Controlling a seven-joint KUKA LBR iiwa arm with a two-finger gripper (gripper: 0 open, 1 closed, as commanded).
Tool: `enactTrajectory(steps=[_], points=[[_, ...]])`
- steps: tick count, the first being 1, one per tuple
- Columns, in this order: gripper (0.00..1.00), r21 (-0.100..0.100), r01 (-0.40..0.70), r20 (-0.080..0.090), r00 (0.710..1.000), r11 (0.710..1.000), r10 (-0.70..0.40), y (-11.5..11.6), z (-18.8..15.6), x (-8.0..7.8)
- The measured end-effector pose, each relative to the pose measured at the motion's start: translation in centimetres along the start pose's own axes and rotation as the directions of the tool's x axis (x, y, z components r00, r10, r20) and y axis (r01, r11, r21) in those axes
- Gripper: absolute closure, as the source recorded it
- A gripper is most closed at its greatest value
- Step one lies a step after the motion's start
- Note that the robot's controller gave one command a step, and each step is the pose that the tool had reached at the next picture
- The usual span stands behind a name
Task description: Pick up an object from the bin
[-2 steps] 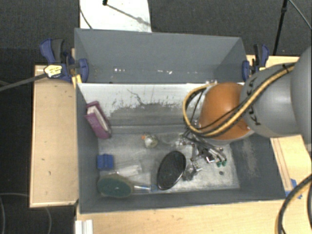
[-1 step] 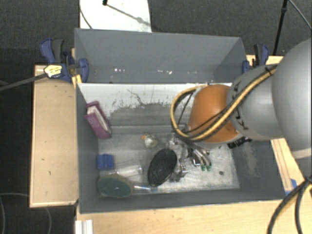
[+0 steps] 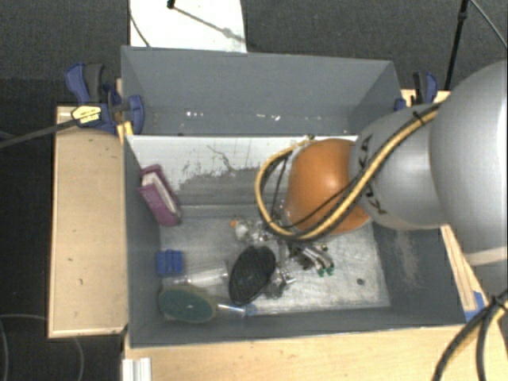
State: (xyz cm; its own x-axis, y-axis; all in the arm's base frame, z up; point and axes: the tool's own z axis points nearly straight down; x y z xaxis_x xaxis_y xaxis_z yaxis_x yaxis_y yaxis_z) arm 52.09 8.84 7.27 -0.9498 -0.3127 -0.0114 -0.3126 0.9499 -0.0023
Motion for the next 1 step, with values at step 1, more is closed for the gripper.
enactTrajectory(steps=[1], points=[[1.00,0.000,0.002,0.001,1.000,1.000,-0.002,-0.02,-0.12,-0.05]])
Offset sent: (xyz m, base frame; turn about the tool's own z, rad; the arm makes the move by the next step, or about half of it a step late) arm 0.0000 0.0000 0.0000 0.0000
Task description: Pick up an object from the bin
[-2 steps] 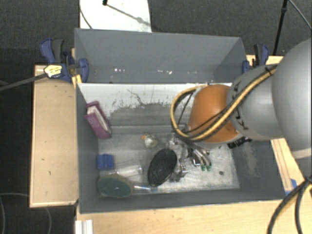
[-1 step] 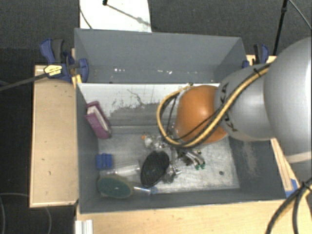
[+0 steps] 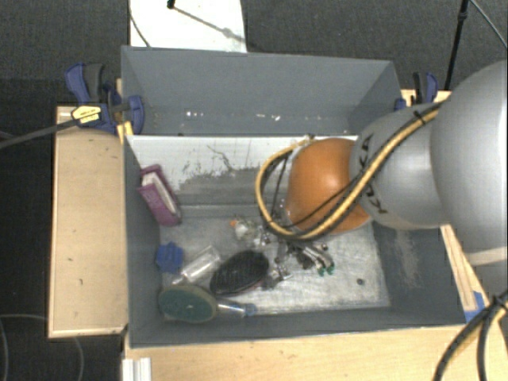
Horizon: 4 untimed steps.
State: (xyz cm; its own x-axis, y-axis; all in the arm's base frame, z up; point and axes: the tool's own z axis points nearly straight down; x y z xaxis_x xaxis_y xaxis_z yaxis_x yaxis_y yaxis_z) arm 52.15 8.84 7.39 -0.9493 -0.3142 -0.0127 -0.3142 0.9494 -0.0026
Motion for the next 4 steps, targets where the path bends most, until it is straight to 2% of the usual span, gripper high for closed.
enactTrajectory(steps=[1,2,3,4], points=[[1.00,-0.004,-0.018,-0.004,1.000,1.000,0.018,6.1,-3.4,-3.0],[1.00,-0.002,0.012,0.000,1.000,1.000,-0.012,6.3,-16.4,-4.0],[1.00,-0.004,0.542,0.001,0.840,0.840,-0.542,9.8,-26.8,-5.1],[1.00,-0.014,0.721,-0.009,0.693,0.693,-0.721,7.5,-16.3,-3.4]])
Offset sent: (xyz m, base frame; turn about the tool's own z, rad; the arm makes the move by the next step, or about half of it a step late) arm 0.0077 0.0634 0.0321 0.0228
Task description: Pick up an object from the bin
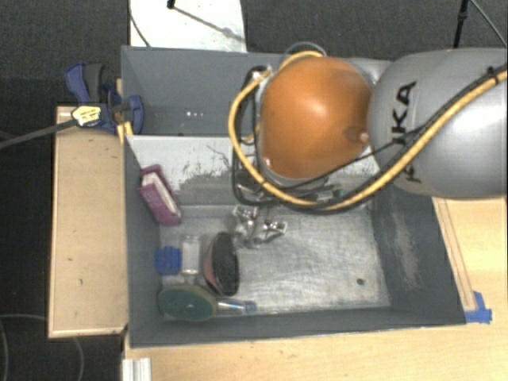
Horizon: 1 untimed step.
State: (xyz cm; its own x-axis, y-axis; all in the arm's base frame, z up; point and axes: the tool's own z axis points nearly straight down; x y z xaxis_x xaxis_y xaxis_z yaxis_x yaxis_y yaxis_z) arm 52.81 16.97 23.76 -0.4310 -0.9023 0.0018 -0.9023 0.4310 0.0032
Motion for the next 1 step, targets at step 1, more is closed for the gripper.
enactTrajectory(steps=[1], points=[[0.00,0.005,0.001,0.004,1.000,1.000,-0.001,-0.06,-0.31,-0.13]])
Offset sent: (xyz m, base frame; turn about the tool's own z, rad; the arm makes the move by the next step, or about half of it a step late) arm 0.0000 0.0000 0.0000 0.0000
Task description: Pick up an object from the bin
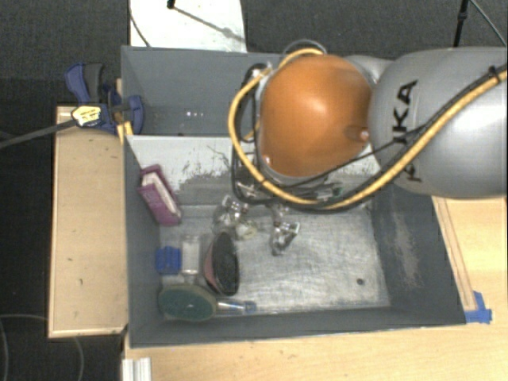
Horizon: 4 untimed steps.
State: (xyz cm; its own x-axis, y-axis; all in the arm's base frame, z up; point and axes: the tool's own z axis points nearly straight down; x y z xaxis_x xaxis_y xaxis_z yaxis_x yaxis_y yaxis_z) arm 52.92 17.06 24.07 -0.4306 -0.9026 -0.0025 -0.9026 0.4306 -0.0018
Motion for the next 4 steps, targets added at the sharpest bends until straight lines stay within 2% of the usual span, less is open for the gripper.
enactTrajectory(steps=[1,2,3,4], points=[[0.00,-0.006,-0.040,-0.002,0.999,0.999,0.040,0.7,5.7,-3.5],[0.00,0.003,0.329,-0.004,0.944,0.944,-0.329,0.7,14.3,-5.7],[0.00,0.012,0.399,-0.003,0.917,0.917,-0.399,-0.5,14.7,-5.6],[1.00,0.012,0.395,-0.006,0.919,0.918,-0.395,-0.7,14.7,-5.5]])
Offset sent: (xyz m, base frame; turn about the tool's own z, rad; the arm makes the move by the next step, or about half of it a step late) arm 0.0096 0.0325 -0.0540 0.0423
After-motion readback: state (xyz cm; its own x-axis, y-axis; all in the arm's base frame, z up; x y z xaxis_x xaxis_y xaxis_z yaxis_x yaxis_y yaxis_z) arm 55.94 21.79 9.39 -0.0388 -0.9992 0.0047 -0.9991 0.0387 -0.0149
